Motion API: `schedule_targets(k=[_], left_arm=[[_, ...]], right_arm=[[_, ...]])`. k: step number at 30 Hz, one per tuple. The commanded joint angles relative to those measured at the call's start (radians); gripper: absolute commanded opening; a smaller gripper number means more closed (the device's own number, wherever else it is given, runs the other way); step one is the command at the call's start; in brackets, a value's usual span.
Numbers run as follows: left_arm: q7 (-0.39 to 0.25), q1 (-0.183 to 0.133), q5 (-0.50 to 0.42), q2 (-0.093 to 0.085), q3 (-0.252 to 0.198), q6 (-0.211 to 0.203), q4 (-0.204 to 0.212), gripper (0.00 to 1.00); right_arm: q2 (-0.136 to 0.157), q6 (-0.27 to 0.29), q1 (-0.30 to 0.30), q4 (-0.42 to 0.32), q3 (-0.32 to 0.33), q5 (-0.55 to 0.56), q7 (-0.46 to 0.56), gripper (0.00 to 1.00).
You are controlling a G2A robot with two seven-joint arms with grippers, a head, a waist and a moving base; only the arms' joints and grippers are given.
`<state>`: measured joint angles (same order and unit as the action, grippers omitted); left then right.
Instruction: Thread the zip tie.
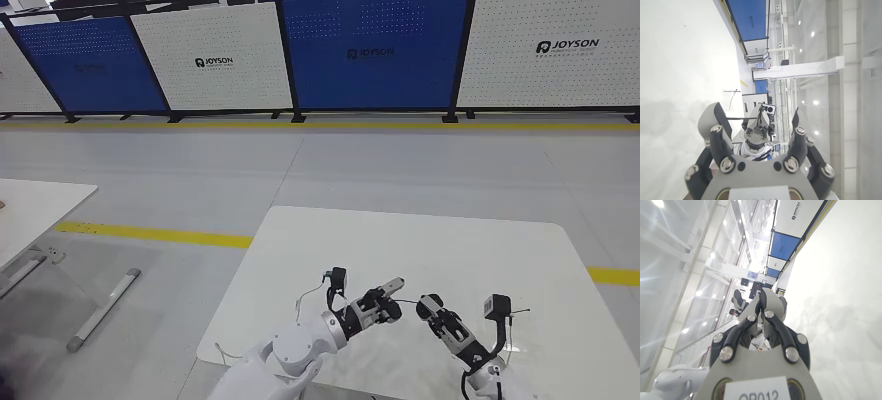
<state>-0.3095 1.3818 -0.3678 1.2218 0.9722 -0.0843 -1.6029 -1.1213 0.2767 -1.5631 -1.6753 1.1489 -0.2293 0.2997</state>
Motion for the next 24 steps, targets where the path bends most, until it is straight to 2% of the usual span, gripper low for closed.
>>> schedule_targets(k=[1,14,17,18,19,24], left_arm=[[0.001,0.002,0.001,-0.001,0.003,-0.001,-0.002,0.26],[0.000,0.018,0.042,-0.007,0.014,-0.014,-0.014,0.29],[0.001,0.018,0.051,-0.007,0.013,-0.013,-0.015,0.20],[0.003,0.018,0.053,-0.007,0.013,-0.013,-0.015,0.11],[0.004,0.019,0.055,-0.007,0.013,-0.014,-0.016,0.07],[0.007,0.018,0.070,-0.007,0.008,-0.011,-0.019,0.11]], right_arm=[[0.000,0.000,0.000,0.000,0.000,0.000,0.000,0.00],[0.000,0.000,0.000,0.000,0.000,0.000,0.000,0.00],[0.000,0.000,0.000,0.000,0.000,0.000,0.000,0.00],[0.000,0.000,0.000,0.000,0.000,0.000,0.000,0.00],[0.000,0.000,0.000,0.000,0.000,0.000,0.000,0.00],[0.000,0.000,0.000,0.000,0.000,0.000,0.000,0.00]])
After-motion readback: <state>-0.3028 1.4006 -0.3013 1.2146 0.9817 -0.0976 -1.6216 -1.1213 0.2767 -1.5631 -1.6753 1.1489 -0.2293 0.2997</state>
